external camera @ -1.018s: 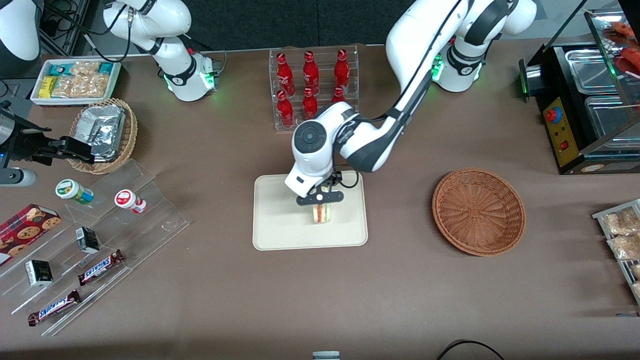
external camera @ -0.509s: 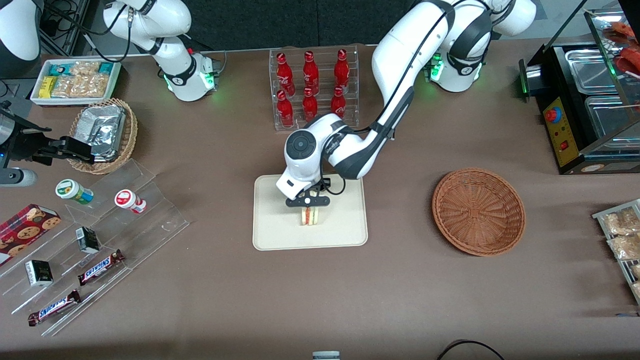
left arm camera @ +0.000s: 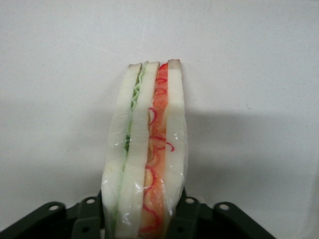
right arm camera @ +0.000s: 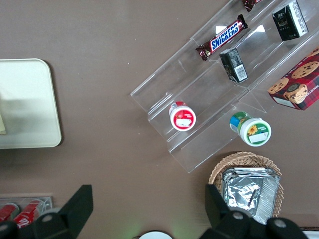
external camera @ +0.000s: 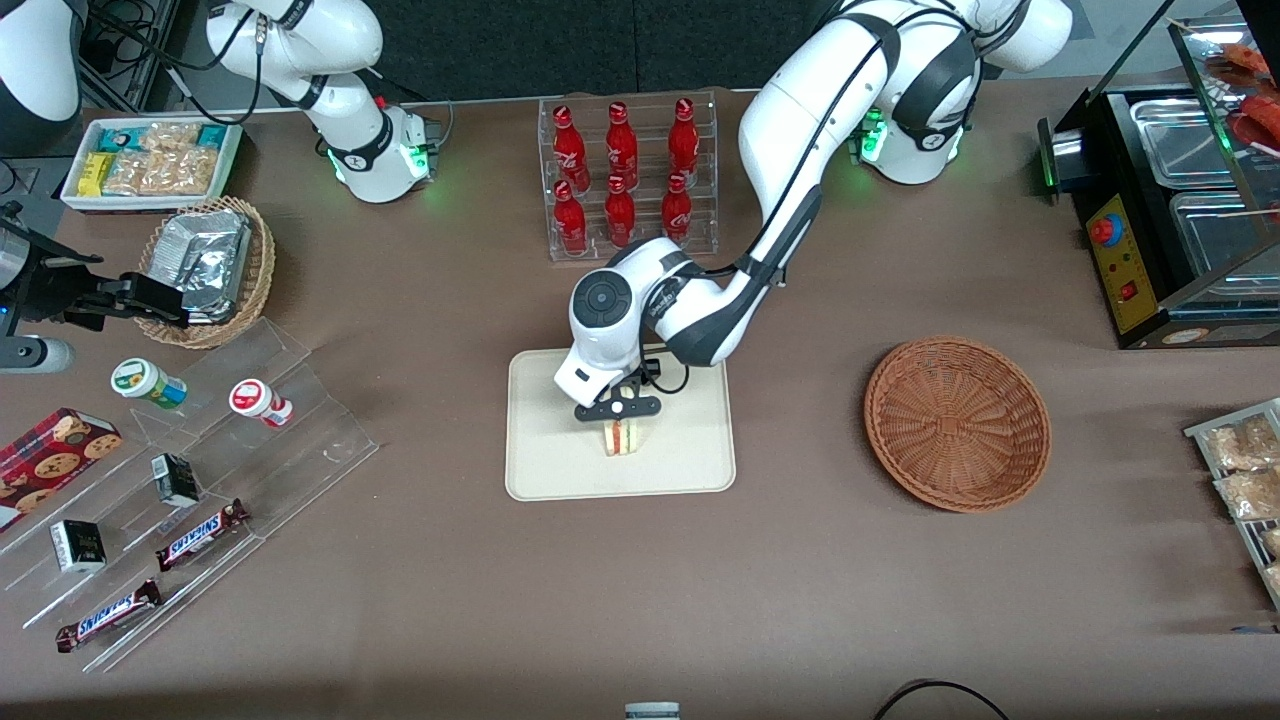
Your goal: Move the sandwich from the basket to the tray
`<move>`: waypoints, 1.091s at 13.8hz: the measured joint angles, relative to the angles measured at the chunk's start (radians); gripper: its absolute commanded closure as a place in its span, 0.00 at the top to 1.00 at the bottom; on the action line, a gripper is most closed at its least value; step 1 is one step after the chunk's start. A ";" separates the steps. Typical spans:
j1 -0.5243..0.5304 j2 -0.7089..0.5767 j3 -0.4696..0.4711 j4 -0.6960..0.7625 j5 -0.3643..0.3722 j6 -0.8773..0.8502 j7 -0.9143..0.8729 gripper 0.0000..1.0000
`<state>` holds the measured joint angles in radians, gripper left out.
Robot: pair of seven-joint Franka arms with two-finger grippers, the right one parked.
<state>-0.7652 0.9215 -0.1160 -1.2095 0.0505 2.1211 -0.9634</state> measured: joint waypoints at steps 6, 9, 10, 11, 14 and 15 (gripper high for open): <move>0.045 -0.073 0.019 0.035 -0.001 -0.177 -0.003 1.00; 0.131 -0.182 0.019 -0.057 -0.002 -0.210 0.066 0.99; 0.156 -0.220 0.019 -0.111 -0.003 -0.210 0.097 0.99; 0.180 -0.264 0.019 -0.183 -0.004 -0.201 0.132 0.99; 0.257 -0.395 0.019 -0.423 -0.007 -0.098 0.263 0.99; 0.286 -0.441 0.020 -0.503 -0.008 -0.061 0.310 0.99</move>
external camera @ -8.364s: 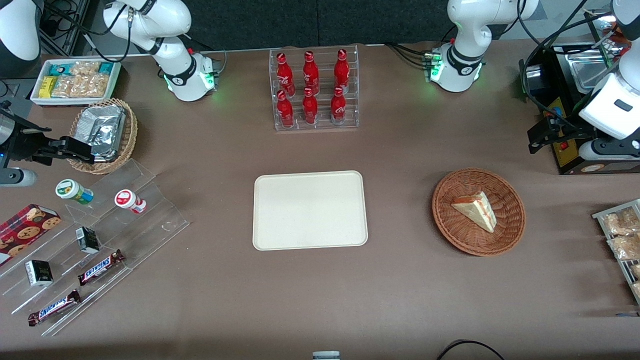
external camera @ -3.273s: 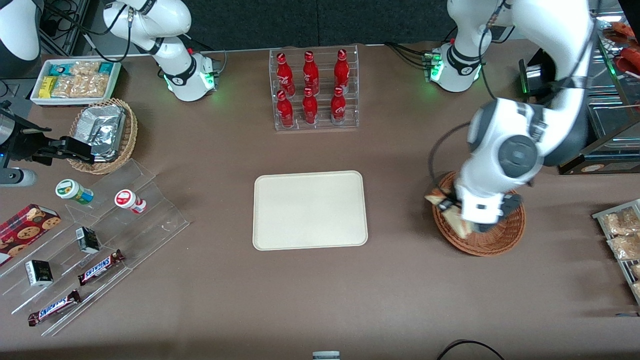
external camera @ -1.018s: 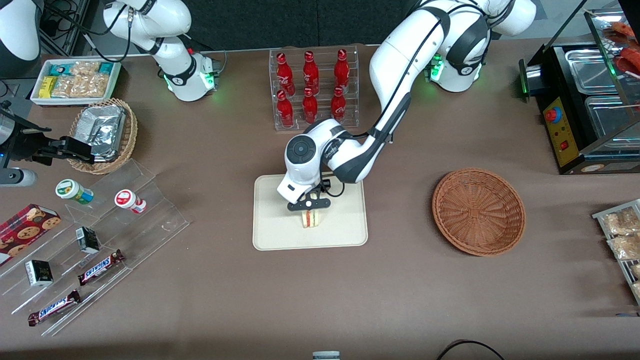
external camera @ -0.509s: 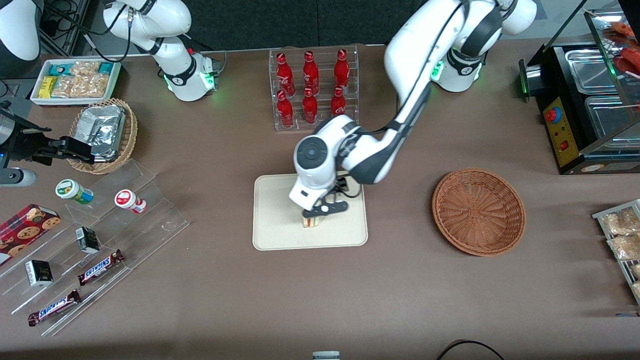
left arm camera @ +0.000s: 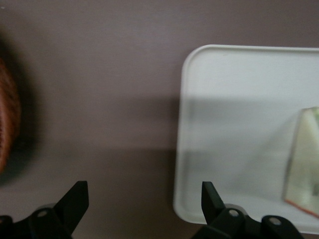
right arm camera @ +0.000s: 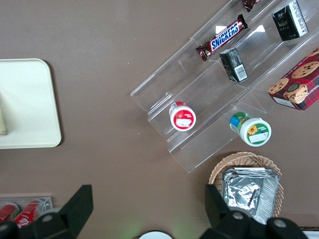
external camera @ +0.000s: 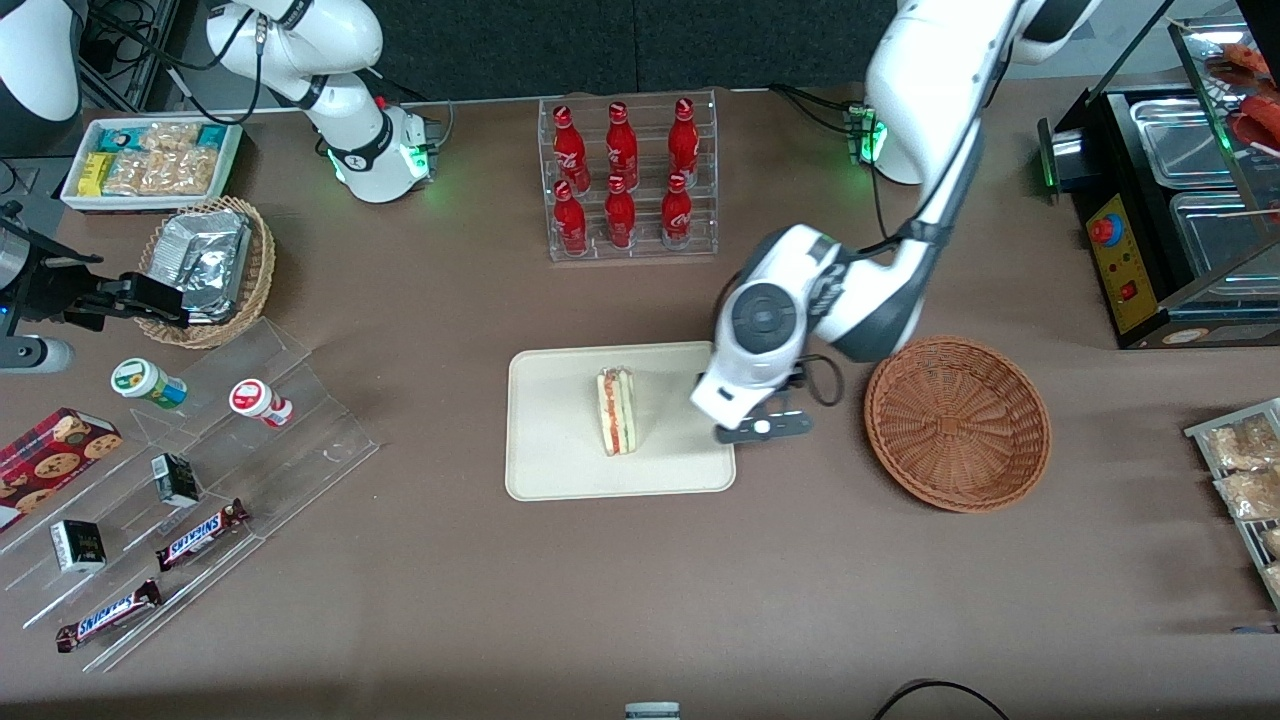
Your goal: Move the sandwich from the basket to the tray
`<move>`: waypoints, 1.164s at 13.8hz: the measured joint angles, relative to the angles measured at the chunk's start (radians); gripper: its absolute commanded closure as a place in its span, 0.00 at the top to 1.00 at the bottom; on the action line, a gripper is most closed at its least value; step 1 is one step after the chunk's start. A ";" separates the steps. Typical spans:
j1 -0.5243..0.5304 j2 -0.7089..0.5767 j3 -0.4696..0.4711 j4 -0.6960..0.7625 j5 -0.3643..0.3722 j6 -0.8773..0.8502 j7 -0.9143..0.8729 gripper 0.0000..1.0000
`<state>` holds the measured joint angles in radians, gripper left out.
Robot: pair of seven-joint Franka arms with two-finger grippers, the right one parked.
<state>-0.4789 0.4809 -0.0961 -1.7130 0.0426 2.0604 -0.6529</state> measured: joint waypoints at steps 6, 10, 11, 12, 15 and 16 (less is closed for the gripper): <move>0.216 -0.253 0.005 -0.371 -0.004 0.101 0.359 0.99; 0.347 -0.376 0.010 -0.393 -0.005 -0.047 0.562 0.99; 0.378 -0.411 0.011 -0.390 -0.008 -0.079 0.602 0.99; 0.407 -0.448 0.012 -0.389 -0.018 -0.109 0.630 0.99; 0.462 -0.557 0.014 -0.388 -0.040 -0.160 0.663 0.99; 0.470 -0.589 0.014 -0.385 -0.043 -0.179 0.664 0.99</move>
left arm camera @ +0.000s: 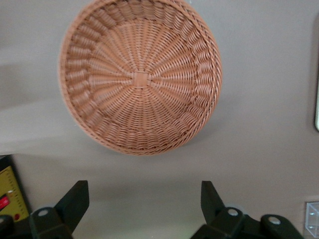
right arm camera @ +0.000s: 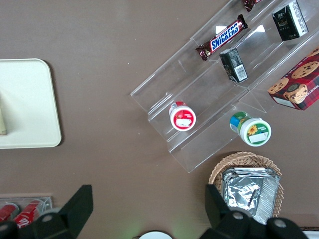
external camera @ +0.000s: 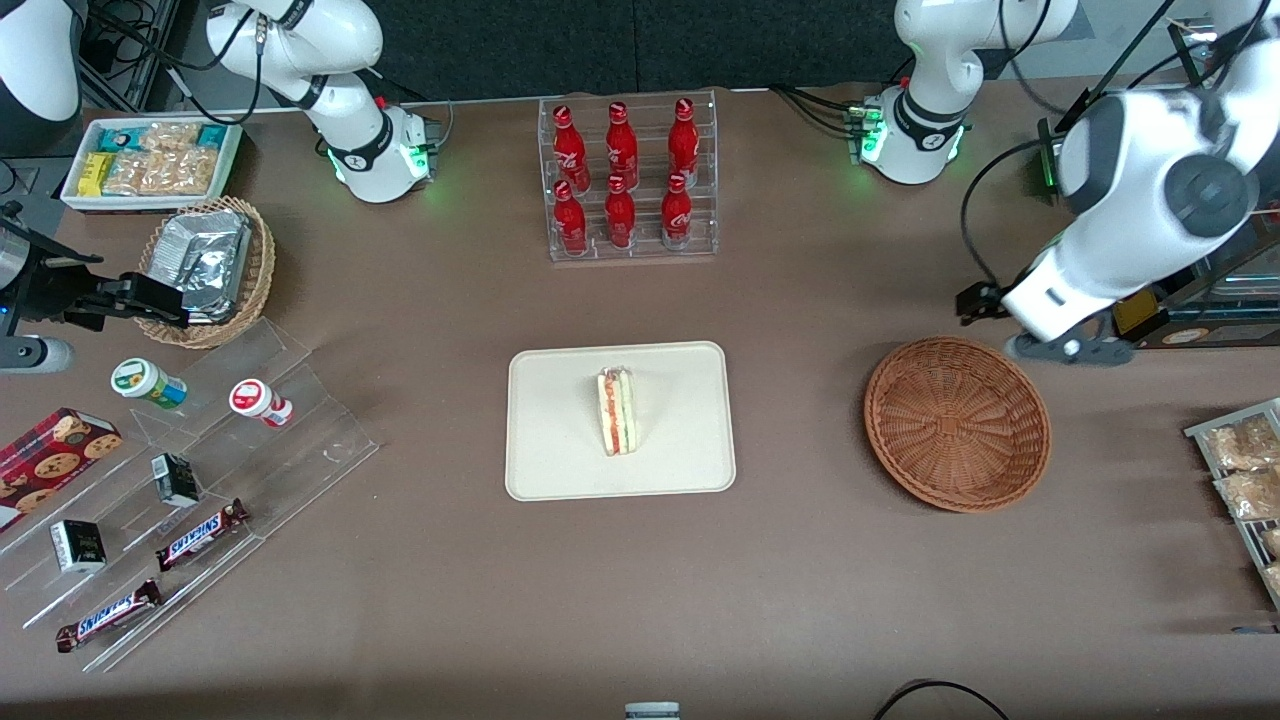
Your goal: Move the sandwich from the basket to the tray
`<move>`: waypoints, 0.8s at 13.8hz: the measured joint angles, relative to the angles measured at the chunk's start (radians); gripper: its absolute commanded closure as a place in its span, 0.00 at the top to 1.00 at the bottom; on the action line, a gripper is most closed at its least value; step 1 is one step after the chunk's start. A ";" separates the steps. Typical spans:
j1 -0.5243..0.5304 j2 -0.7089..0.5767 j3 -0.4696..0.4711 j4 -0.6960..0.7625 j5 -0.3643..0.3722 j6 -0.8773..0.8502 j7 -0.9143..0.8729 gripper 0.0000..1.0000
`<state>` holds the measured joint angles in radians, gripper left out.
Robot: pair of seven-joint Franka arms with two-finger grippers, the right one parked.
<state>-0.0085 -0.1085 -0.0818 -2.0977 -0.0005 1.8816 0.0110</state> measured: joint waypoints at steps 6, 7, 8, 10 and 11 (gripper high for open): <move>0.003 -0.055 0.016 0.192 -0.004 -0.199 -0.023 0.99; 0.003 -0.053 0.016 0.217 -0.004 -0.202 -0.037 0.99; 0.003 -0.048 0.016 0.238 -0.004 -0.203 -0.047 0.99; 0.003 -0.028 0.015 0.286 -0.004 -0.221 -0.056 0.99; 0.003 -0.013 0.015 0.316 -0.004 -0.245 -0.057 0.99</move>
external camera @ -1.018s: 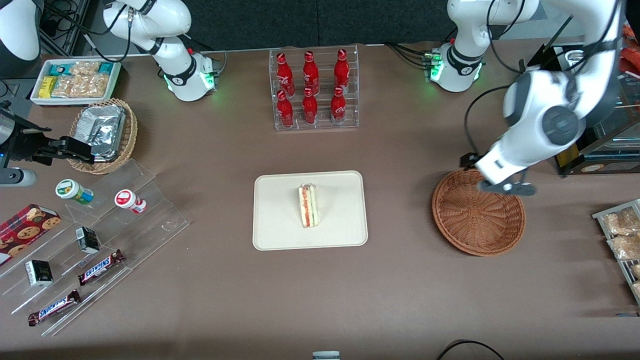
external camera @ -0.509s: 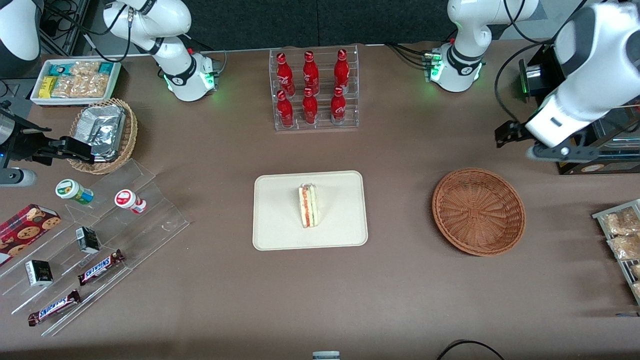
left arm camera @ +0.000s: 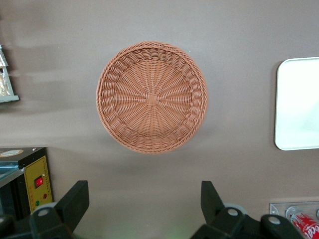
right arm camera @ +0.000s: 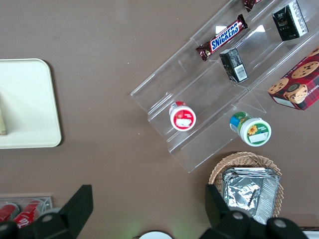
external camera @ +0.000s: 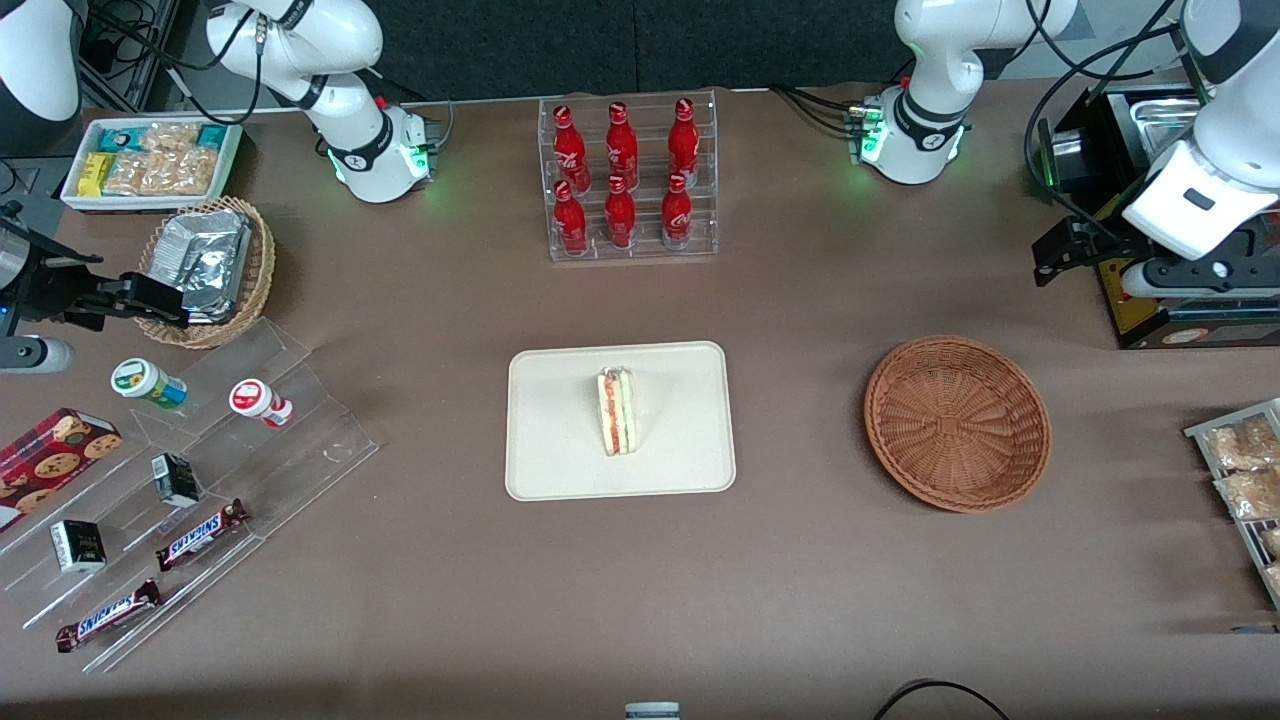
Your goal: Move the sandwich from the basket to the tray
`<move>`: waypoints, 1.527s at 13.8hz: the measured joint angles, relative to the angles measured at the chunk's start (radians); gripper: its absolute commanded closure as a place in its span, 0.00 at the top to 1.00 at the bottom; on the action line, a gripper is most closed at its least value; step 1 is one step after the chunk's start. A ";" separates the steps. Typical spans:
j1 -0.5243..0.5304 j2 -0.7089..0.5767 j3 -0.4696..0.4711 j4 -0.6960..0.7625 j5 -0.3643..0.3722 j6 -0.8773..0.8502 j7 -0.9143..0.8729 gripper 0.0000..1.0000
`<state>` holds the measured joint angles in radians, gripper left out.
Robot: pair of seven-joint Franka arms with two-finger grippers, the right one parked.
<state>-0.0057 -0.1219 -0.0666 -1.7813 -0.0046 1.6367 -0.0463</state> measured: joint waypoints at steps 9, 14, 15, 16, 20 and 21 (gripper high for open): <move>-0.003 0.160 -0.011 0.241 0.000 -0.185 -0.044 0.99; -0.003 0.156 -0.013 0.238 0.000 -0.196 -0.063 0.98; -0.003 0.152 -0.016 0.234 0.001 -0.196 -0.063 0.98; -0.004 0.146 -0.018 0.224 0.001 -0.193 -0.063 0.98; -0.005 0.094 -0.020 0.158 0.001 -0.160 -0.061 0.98; -0.005 0.085 -0.020 0.150 0.001 -0.158 -0.052 0.98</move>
<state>-0.0103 -0.0368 -0.0869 -1.6311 -0.0038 1.4790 -0.0983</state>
